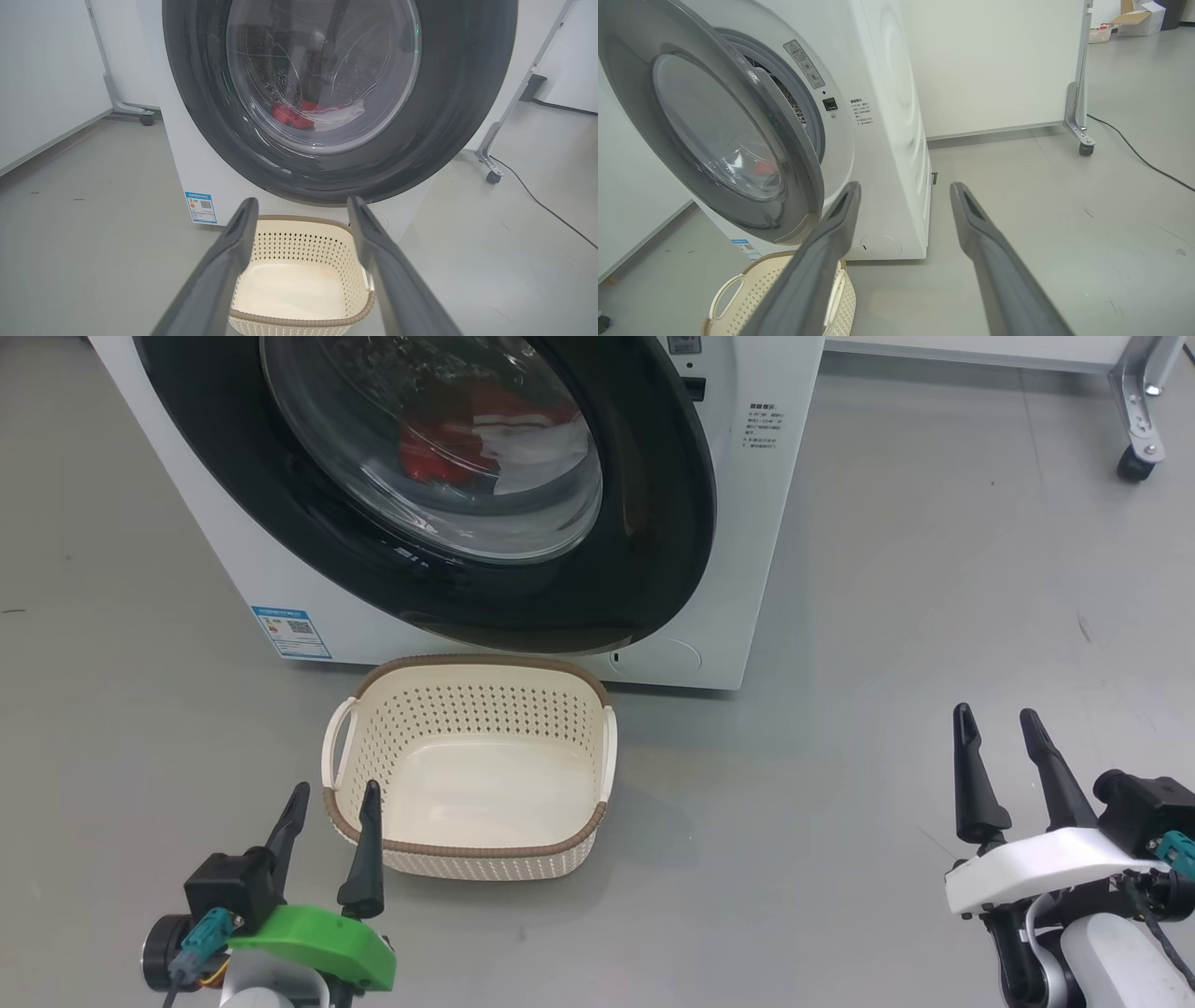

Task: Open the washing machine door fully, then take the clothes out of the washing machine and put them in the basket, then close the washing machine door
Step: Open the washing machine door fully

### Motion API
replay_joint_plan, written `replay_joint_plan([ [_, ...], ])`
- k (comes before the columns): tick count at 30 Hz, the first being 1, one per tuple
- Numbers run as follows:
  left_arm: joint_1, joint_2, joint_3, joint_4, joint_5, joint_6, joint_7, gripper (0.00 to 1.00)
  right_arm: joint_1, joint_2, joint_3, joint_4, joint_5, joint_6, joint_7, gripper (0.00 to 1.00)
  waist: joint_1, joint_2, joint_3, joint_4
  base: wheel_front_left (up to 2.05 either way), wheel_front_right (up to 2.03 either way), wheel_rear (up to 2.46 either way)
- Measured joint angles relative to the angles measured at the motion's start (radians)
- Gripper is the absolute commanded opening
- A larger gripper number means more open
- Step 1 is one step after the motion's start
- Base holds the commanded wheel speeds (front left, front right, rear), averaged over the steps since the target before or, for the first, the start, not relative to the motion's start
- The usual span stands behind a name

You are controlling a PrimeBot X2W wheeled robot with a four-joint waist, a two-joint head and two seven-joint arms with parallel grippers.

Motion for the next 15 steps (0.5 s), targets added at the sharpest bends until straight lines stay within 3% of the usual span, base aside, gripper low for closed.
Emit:
replay_joint_plan([
  [15,0.0,0.001,-0.016,-0.006,0.0,-0.001,0.0,1.0,0.0,-0.01,0.0,-0.027,-0.017,-0.006,0.0,1.0,0.0,0.0,0.015,0.01,0.0,0.0,0.0],
])
